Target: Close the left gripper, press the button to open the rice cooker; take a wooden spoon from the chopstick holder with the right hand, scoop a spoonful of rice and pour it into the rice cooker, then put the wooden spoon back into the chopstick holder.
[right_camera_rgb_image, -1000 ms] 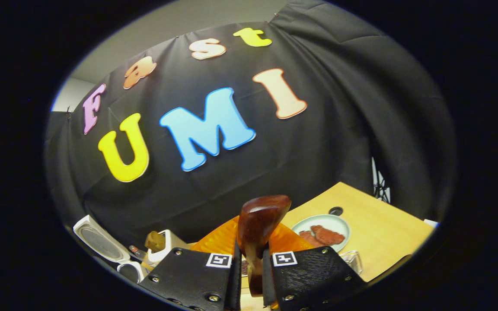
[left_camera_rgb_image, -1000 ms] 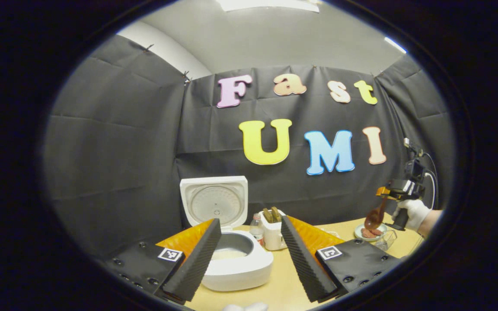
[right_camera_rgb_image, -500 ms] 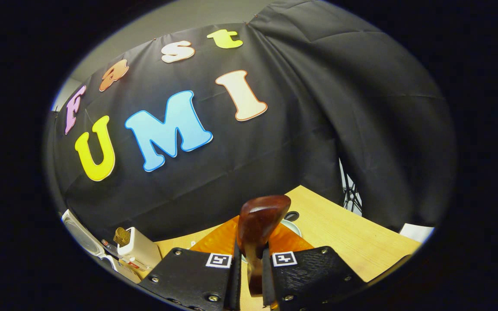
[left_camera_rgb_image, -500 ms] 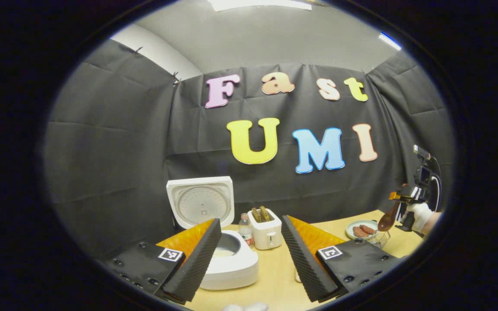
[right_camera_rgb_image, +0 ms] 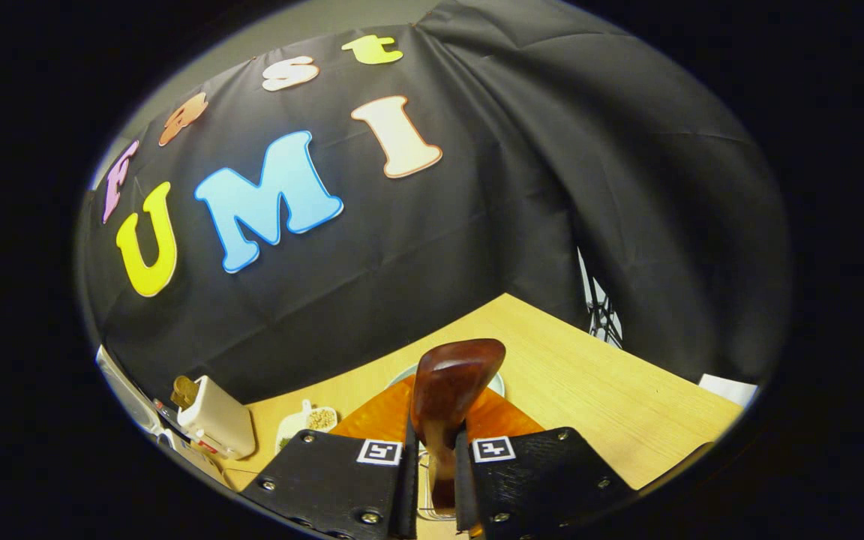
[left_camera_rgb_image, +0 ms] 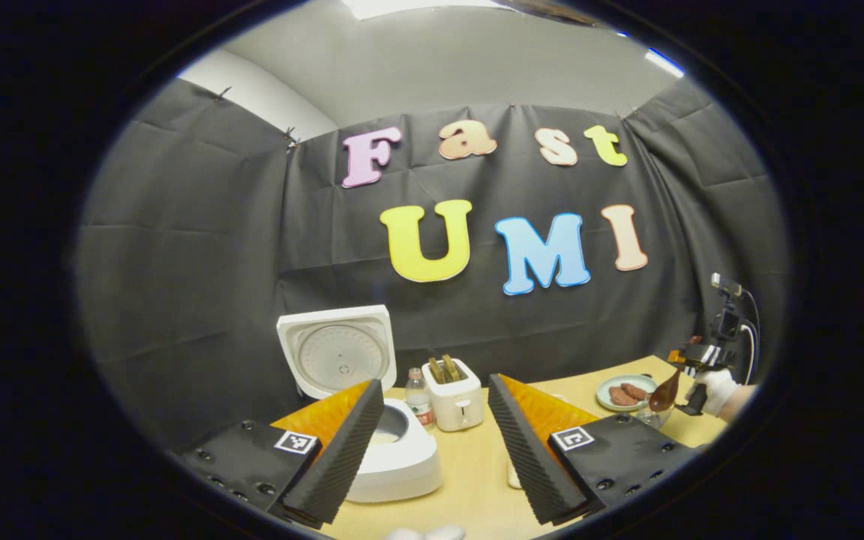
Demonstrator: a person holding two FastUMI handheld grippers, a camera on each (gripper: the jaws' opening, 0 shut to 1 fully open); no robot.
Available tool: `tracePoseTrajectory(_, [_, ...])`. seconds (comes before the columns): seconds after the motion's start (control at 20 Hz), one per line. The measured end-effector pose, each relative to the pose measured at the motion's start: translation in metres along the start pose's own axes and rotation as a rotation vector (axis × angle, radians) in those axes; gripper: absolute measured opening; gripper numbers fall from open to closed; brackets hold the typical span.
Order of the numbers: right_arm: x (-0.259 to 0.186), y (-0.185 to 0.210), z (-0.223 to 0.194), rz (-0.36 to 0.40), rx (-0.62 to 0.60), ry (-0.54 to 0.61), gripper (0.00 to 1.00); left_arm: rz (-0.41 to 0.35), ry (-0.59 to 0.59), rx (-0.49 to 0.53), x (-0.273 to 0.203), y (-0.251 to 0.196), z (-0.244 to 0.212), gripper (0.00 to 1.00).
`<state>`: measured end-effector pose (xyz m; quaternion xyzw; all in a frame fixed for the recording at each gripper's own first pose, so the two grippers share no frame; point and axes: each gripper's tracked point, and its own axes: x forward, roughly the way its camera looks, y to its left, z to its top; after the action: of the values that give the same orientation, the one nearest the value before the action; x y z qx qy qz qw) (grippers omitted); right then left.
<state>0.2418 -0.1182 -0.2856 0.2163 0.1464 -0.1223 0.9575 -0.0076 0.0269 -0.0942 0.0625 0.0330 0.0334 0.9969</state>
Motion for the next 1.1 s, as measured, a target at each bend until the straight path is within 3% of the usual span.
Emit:
tracePoseTrajectory(0.2, [0.011,-0.018,-0.029,-0.027,0.030,0.058,0.20,0.000,0.012,0.005,0.003,-0.009,-0.003,0.97])
tracePoseTrajectory(0.55, [0.009,-0.039,-0.027,-0.060,0.000,0.058,0.20,0.003,0.013,0.025,0.005,-0.017,-0.001,0.99])
tracePoseTrajectory(0.65, [0.000,-0.043,-0.020,-0.066,-0.032,0.042,0.29,0.004,0.013,0.021,0.007,-0.017,0.002,0.98])
tracePoseTrajectory(0.75, [-0.014,-0.048,-0.007,-0.080,-0.092,0.024,0.65,0.005,0.010,0.016,0.008,-0.016,0.004,0.99])
tracePoseTrajectory(0.8, [-0.025,-0.047,0.004,-0.079,-0.137,-0.006,0.92,0.007,0.007,0.015,0.009,-0.014,0.006,0.98])
tracePoseTrajectory(0.85, [-0.038,-0.046,0.016,-0.085,-0.184,-0.032,0.97,0.007,0.002,0.012,0.011,-0.013,0.008,0.96])
tracePoseTrajectory(0.95, [-0.070,-0.028,0.042,-0.062,-0.246,-0.090,0.98,0.010,-0.008,0.010,0.015,-0.008,0.012,0.97])
tracePoseTrajectory(1.1, [-0.125,0.013,0.069,0.024,-0.311,-0.151,0.98,0.023,-0.018,-0.001,0.028,0.007,0.018,0.98])
